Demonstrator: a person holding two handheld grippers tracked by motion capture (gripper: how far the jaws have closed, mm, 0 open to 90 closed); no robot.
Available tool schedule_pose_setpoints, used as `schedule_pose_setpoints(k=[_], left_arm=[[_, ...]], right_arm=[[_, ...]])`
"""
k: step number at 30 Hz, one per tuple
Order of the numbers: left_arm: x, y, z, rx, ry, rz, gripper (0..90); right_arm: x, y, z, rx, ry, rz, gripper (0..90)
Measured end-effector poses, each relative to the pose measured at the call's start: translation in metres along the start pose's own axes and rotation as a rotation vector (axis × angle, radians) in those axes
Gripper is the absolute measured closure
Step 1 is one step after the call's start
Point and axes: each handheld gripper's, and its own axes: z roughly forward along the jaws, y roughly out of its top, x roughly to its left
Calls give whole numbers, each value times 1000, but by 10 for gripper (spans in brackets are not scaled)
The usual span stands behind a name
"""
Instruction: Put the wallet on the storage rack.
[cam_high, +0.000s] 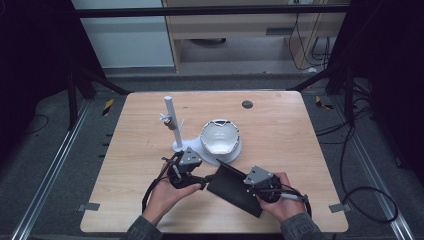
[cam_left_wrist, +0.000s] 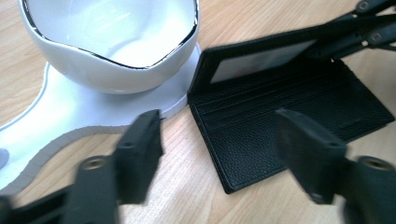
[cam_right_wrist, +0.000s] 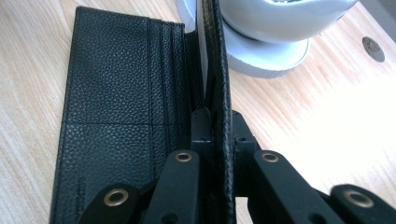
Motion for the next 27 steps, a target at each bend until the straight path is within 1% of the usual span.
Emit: schedule_pose_setpoints(k=[1,3,4,7,11,13,16,18,20,23,27], left_arm=[[0,-1,-1,-4,-11,4,225],[1,-2,-2,-6,-21,15,199],[1,-2,-2,-11,-20,11,173],[1,-1,-3,-25,-32,2,154],[2,3,-3,-34,-45,2,149],[2,5,-3,-36,-54,8,148],[1,8,-2,-32,-80,18,141],[-1,11,0,-29,-88,35,141],[-3,13,1,-24,-93,48,139],[-4,15,3,-31,-96,48,137],[-2,17,1,-37,-95,57,130]], right_arm=[[-2,0,-2,-10,3,1,847],[-5,0,-6,-35,7,13,847],[-7,-1,-9,-47,5,19,847],[-14,-3,-20,-96,6,37,848],[-21,-6,-33,-154,3,67,848],[-25,-6,-39,-179,-4,67,848],[-29,-5,-46,-206,-13,72,848],[-32,-4,-51,-228,-21,71,848],[-34,-2,-54,-243,-24,75,848],[-37,0,-60,-267,-30,70,848],[-40,3,-66,-285,-28,69,848]])
